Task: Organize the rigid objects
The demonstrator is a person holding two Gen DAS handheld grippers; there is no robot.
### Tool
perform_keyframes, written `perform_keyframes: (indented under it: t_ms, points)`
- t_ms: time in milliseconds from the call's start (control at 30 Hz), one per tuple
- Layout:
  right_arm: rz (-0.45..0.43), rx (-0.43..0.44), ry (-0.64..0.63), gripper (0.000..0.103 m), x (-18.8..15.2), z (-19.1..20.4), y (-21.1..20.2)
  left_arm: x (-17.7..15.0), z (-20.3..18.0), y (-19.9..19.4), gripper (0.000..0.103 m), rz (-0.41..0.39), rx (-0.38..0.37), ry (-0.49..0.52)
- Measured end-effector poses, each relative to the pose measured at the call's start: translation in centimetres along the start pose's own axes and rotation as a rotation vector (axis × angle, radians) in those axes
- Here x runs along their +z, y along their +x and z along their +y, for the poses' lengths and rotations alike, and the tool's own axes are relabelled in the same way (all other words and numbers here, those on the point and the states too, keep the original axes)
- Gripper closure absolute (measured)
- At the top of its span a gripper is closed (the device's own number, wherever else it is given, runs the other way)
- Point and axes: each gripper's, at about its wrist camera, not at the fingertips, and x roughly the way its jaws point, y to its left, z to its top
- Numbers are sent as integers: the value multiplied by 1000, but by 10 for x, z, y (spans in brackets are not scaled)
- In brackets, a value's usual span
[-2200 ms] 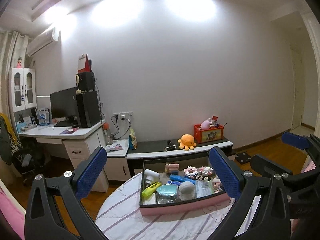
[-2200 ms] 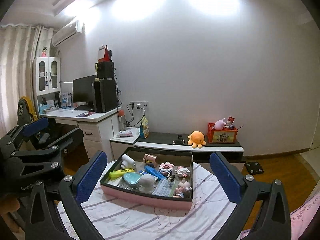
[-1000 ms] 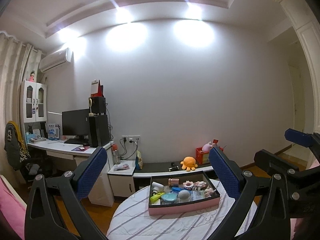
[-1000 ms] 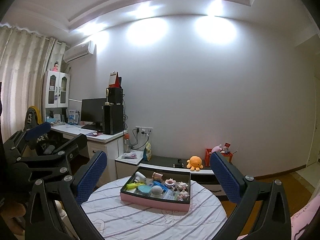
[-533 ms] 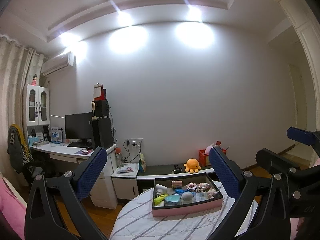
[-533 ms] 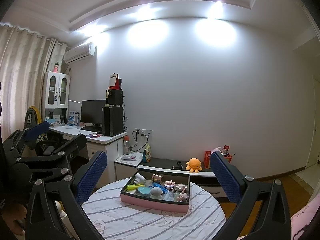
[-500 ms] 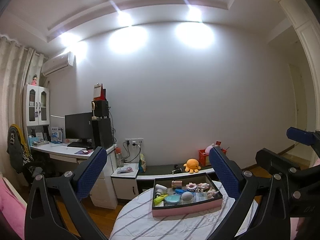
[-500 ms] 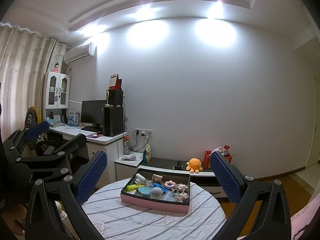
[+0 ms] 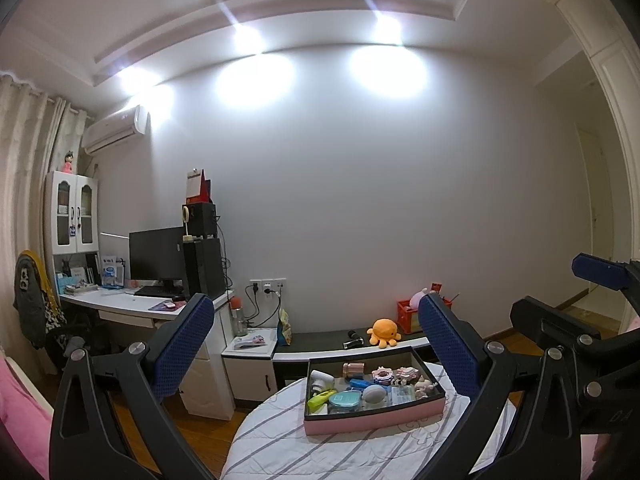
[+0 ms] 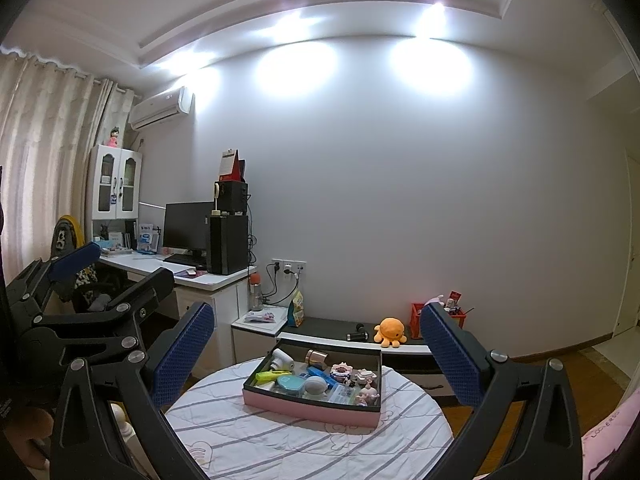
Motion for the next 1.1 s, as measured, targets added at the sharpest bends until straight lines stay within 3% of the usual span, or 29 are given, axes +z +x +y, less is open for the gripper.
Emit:
perform_keyframes:
  t_ms: [1100]
  points:
    - [8,-5,-1,0,-1,0,0,4,2,1,0,2,1,11]
